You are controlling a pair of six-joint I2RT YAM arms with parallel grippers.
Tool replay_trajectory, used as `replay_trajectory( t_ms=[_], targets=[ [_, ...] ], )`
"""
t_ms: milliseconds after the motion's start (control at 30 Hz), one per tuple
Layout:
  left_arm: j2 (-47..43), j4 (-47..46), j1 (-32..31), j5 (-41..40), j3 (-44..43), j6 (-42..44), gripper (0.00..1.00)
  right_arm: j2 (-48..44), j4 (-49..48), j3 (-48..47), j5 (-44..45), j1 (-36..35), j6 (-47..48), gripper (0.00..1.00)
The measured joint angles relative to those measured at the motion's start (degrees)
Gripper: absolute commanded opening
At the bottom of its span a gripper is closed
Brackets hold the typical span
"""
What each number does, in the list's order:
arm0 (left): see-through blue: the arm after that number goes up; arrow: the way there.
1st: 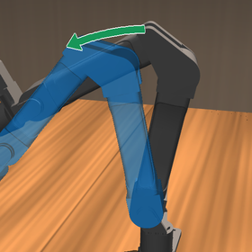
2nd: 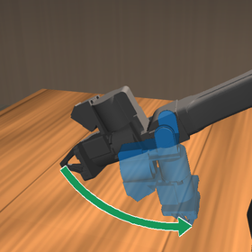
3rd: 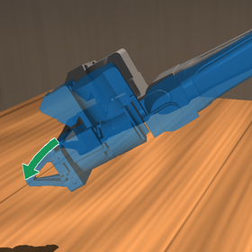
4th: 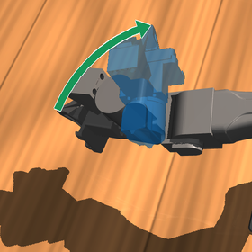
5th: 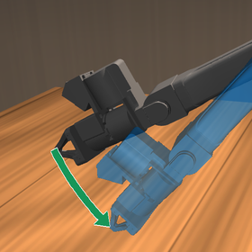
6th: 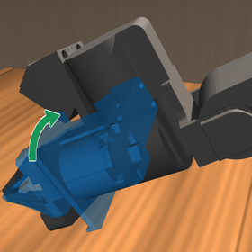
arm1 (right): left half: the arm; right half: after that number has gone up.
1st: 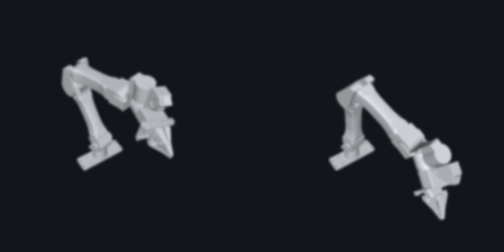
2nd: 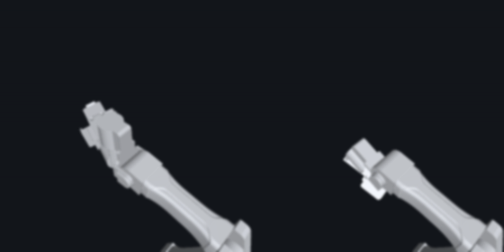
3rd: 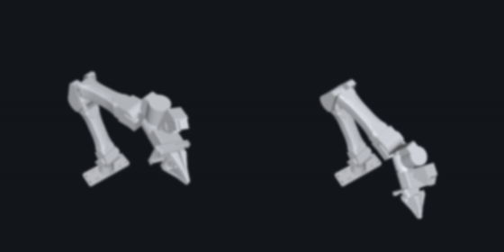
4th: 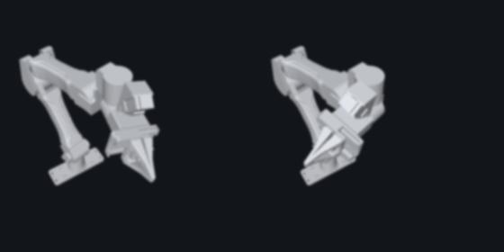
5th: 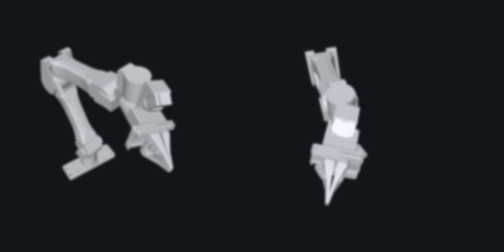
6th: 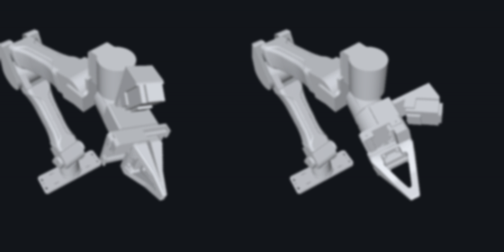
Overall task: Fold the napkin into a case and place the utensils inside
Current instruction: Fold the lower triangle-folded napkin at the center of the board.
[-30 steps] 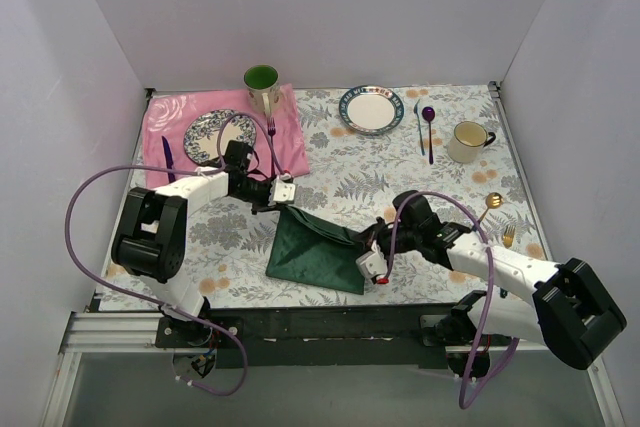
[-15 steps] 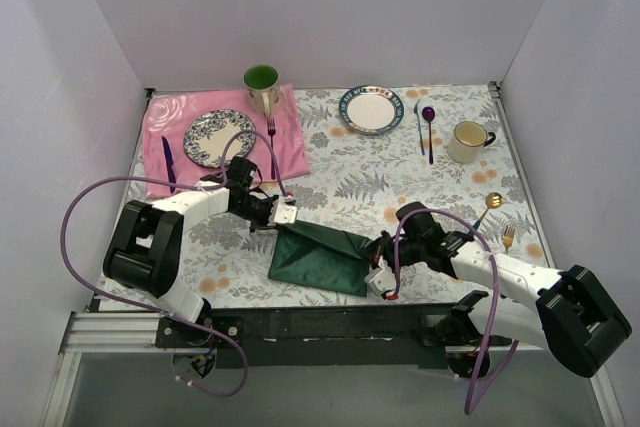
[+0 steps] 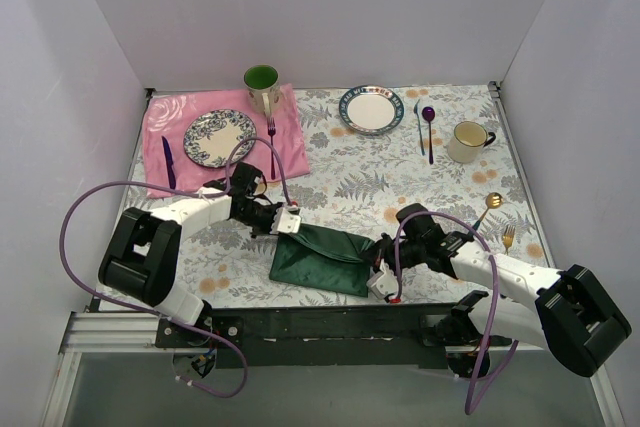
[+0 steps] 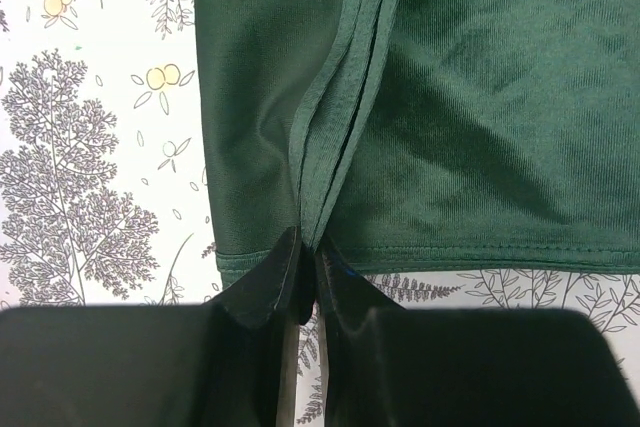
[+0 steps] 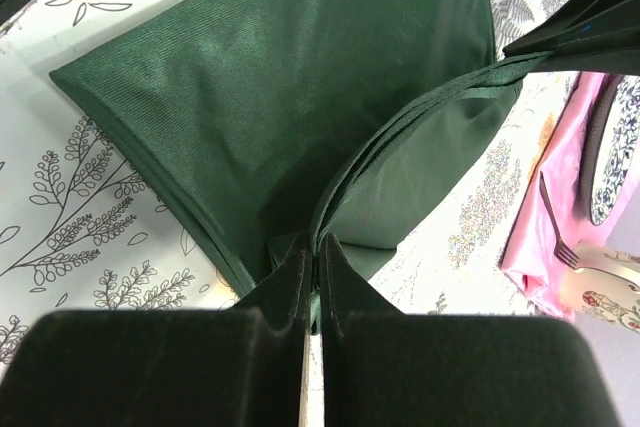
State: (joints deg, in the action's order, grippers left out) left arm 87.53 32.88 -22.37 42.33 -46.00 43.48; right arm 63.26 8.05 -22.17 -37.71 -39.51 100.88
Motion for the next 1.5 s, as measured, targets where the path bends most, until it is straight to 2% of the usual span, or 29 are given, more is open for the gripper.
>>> replay_trajectory(
  t_ms=[133, 200, 233, 267, 367, 433, 533, 767, 933, 1100, 1233, 1367, 1500],
  targets=[
    [0.0, -0.1, 0.0, -0.4, 0.5, 0.0, 0.06, 0.0, 0.7, 0.0, 0.0, 0.0, 1.0, 0.05],
    [0.0, -0.1, -0.1, -0.4, 0.5, -0.1, 0.08, 0.0, 0.9, 0.0, 0.0, 0.0, 1.5, 0.11],
    [0.0, -0.1, -0.2, -0.5, 0.5, -0.2, 0.08, 0.0, 1.0, 0.1, 0.0, 0.0, 1.6, 0.16],
    [0.0, -0.1, -0.3, -0.6, 0.5, -0.2, 0.11, 0.0, 1.0, 0.1, 0.0, 0.0, 1.7, 0.31],
    [0.0, -0.1, -1.0, -0.9, 0.6, -0.4, 0.19, 0.0, 1.5, 0.2, 0.0, 0.0, 2.2, 0.54],
    [0.0, -0.1, -1.3, -1.0, 0.6, -0.5, 0.23, -0.1, 2.0, 0.2, 0.0, 0.0, 2.5, 0.59],
    [-0.5, 0.1, -1.8, -1.2, 0.7, -0.9, 0.25, -2.2, 3.3, 0.2, -0.1, -0.1, 2.4, 0.64],
    [-2.0, 0.6, -1.9, -1.3, 1.5, -0.5, 0.23, -9.8, 8.2, -1.0, 0.3, -0.1, -2.1, 0.65],
    [-2.1, 1.1, -1.9, -1.3, 1.7, -0.2, 0.2, -13.0, 7.8, -3.8, 1.1, -0.3, -13.5, 0.56],
    [-2.1, 1.2, -2.3, -1.3, 1.7, -0.2, 0.19, -7.8, 6.7, -10.2, 3.9, -0.3, -31.5, 0.5],
    [-2.1, 1.2, -2.6, -1.3, 1.7, -0.2, 0.19, -1.8, 6.4, -15.4, 5.7, 0.1, -46.2, 0.41],
    [-2.2, 1.2, -2.6, -1.3, 1.8, -0.2, 0.19, 1.9, 6.4, -17.1, 6.1, 0.7, -57.5, 0.41],
    [-2.5, 1.2, -2.6, -1.3, 2.1, -0.2, 0.19, 3.8, 6.7, -17.1, 6.0, 1.2, -64.3, 0.43]
  ],
)
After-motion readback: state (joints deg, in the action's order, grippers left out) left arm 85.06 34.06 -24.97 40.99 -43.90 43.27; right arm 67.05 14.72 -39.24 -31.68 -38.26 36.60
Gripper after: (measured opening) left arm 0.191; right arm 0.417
